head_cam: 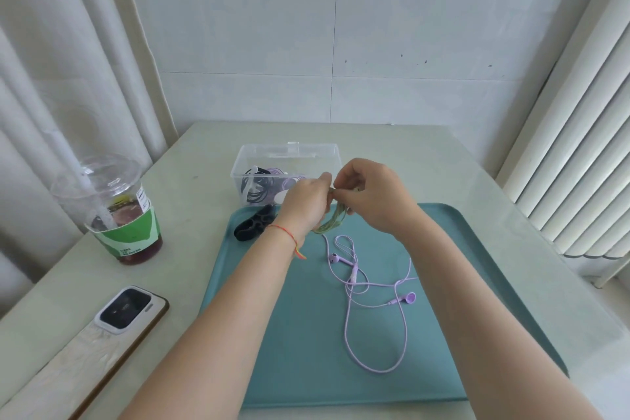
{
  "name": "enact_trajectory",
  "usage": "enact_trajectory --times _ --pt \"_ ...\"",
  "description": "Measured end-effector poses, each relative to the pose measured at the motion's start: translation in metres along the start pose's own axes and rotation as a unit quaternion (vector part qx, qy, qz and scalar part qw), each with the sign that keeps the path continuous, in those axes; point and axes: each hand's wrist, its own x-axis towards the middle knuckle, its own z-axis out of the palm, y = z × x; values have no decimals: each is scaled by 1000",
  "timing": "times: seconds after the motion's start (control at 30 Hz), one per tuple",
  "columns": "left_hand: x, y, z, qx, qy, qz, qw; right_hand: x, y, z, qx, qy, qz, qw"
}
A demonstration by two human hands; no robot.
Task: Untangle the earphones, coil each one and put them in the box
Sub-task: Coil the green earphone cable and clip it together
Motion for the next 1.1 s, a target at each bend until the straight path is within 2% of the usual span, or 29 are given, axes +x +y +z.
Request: enact_trajectory --times 0.1,0.17,0.33,0.47,0.67,0.73,0.77,0.83,0.87,0.93,1.1 --pt "3 4 -3 49 46 29 997 1 -3 2 6 11 3 1000" --pt "4 3 -8 56 73 45 995 0 -7 2 3 -8 4 1000" --pt "-6 -7 -20 6 92 61 994 -2 -23 9 49 -79 31 995" --pt "-9 -12 -30 -52 87 58 993 -3 -30 18 90 -47 19 995" --pt "-6 -25 -55 -82 70 76 991 5 -37 32 20 -9 8 1000" --pt "-2 -34 -70 -10 95 88 992 9 -38 34 -2 -5 11 1000" --pt "0 -39 -77 74 108 91 987 10 -38 34 -13 -5 13 1000" --pt "4 -50 -87 271 109 85 952 12 -38 36 -29 -7 16 999" --pt "6 -55 -90 333 88 73 936 13 -38 37 -32 -10 17 999" --pt "9 -62 -90 390 49 43 919 13 -38 38 -36 -10 20 999" --pt "14 -66 -90 410 88 70 905 11 -35 35 -34 -7 27 999"
